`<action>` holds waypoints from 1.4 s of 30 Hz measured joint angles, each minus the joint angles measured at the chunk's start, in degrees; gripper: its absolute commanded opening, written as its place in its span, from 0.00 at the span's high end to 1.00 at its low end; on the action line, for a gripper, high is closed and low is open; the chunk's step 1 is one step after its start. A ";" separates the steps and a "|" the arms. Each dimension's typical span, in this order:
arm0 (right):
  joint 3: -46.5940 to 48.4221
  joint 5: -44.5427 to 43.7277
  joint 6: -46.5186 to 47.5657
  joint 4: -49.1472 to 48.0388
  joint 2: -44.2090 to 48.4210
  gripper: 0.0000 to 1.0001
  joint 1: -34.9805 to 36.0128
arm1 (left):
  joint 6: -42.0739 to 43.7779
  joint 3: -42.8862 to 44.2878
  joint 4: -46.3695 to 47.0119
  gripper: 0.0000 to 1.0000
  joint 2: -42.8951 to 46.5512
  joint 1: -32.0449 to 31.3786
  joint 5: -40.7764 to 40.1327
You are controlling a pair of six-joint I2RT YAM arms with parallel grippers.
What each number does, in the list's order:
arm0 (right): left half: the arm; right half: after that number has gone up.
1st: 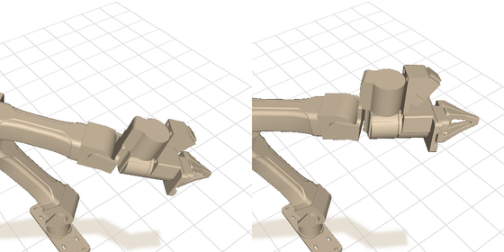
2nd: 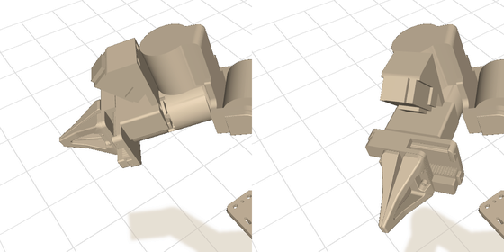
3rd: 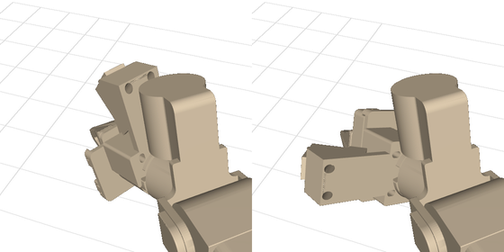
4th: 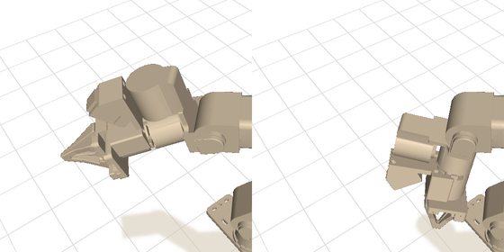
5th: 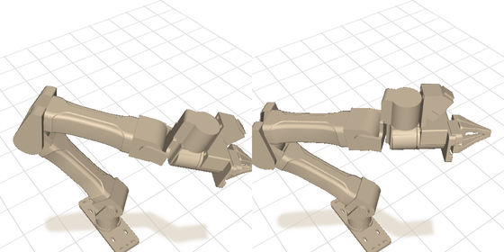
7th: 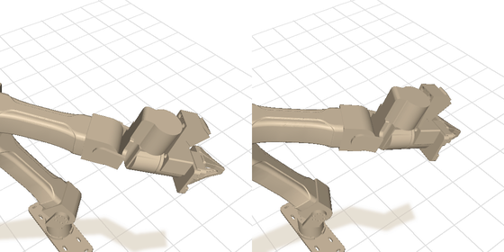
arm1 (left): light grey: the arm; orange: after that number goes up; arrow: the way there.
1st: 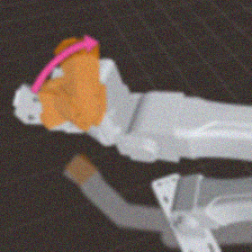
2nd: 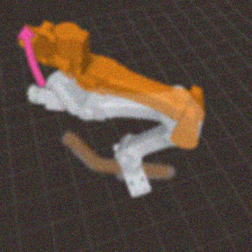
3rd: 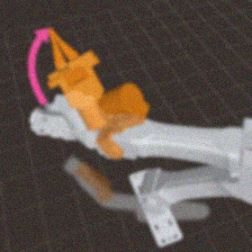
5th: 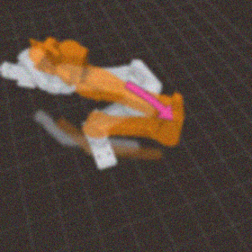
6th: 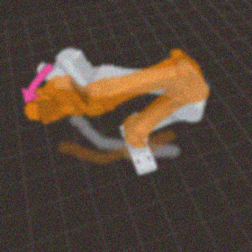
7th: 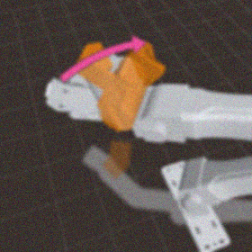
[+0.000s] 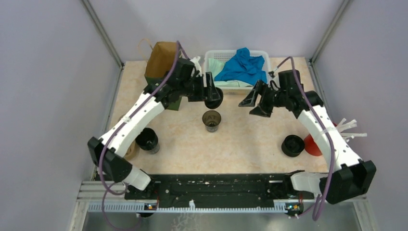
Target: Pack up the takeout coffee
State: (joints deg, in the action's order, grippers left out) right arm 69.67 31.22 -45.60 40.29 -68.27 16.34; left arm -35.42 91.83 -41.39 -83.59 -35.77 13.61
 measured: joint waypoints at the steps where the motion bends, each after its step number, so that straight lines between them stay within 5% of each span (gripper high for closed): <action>1: 0.68 -1.03 2.82 2.91 -1.68 0.31 0.00 | 1.86 0.48 -1.14 0.31 -1.70 0.00 -1.20; 6: 7.78 -6.64 13.70 13.60 -10.34 0.30 0.00 | 9.81 4.74 -7.28 0.32 -12.46 -0.96 -7.72; 17: 7.48 -9.46 18.97 14.60 -11.45 0.31 0.00 | 16.85 10.54 -15.78 0.35 -24.52 -8.61 -18.27; 42: 5.62 -9.09 18.03 12.63 -11.17 0.32 -0.02 | 20.41 12.98 -19.80 0.32 -27.93 -8.11 -20.68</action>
State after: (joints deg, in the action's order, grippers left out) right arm 75.29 22.13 -27.57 52.93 -79.44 16.32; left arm -15.00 104.81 -61.19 -111.53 -43.88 -7.07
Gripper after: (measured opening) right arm 0.682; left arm 0.757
